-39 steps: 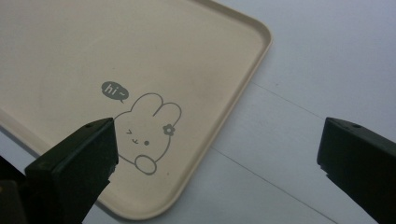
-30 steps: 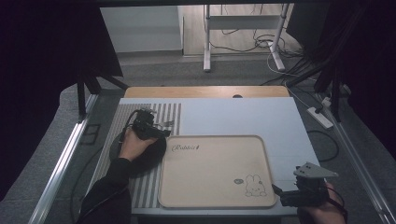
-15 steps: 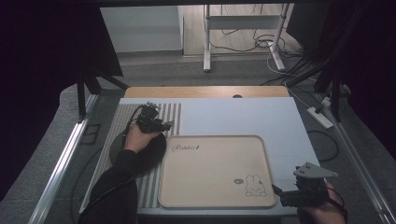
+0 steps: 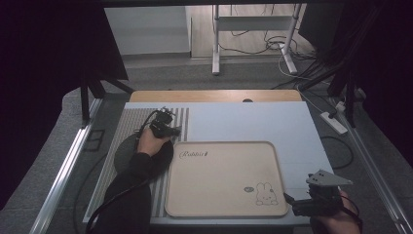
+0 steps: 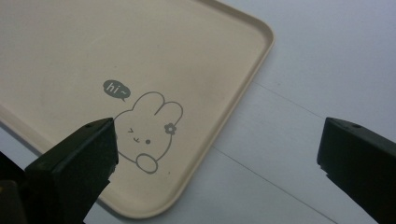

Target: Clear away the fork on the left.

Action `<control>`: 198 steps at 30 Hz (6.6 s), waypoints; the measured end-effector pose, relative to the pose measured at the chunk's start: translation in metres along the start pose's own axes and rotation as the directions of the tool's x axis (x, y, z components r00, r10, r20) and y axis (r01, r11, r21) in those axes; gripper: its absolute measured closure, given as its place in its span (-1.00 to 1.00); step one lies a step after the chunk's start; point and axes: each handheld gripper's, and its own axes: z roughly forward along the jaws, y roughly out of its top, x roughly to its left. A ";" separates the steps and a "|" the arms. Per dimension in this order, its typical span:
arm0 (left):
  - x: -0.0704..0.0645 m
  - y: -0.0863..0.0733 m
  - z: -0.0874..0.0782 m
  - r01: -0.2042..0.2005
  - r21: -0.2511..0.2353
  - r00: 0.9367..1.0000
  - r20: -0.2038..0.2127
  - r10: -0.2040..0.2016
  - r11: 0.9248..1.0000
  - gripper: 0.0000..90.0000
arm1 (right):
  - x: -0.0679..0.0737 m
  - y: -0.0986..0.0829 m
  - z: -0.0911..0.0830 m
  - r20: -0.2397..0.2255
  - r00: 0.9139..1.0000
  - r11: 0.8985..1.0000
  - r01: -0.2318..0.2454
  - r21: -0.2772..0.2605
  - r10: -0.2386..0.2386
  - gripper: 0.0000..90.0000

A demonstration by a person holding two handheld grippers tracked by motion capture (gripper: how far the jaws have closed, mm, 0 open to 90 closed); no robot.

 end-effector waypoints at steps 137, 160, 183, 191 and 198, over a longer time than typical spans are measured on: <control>0.039 -0.060 -0.084 -0.048 0.049 0.997 -0.059 0.051 0.998 0.91 | 0.002 0.000 0.000 -0.008 0.999 0.999 0.032 0.002 -0.032 -1.00; -0.032 -0.082 -0.092 -0.035 0.016 0.999 0.005 0.035 0.999 0.91 | 0.003 -0.001 -0.002 -0.019 0.999 0.999 0.035 -0.009 -0.036 -1.00; -0.088 -0.102 -0.099 -0.021 0.043 1.000 0.015 0.020 0.999 0.91 | 0.004 -0.001 -0.003 -0.022 0.999 0.999 0.047 -0.012 -0.048 -1.00; -0.108 -0.097 -0.093 -0.028 0.040 0.999 0.024 0.027 0.999 0.91 | 0.005 0.000 -0.002 -0.019 0.998 0.998 0.055 -0.008 -0.055 -1.00; -0.126 -0.087 -0.082 -0.027 0.054 0.999 0.040 0.025 0.998 0.91 | 0.005 0.000 -0.002 -0.019 0.998 0.998 0.061 -0.005 -0.061 -1.00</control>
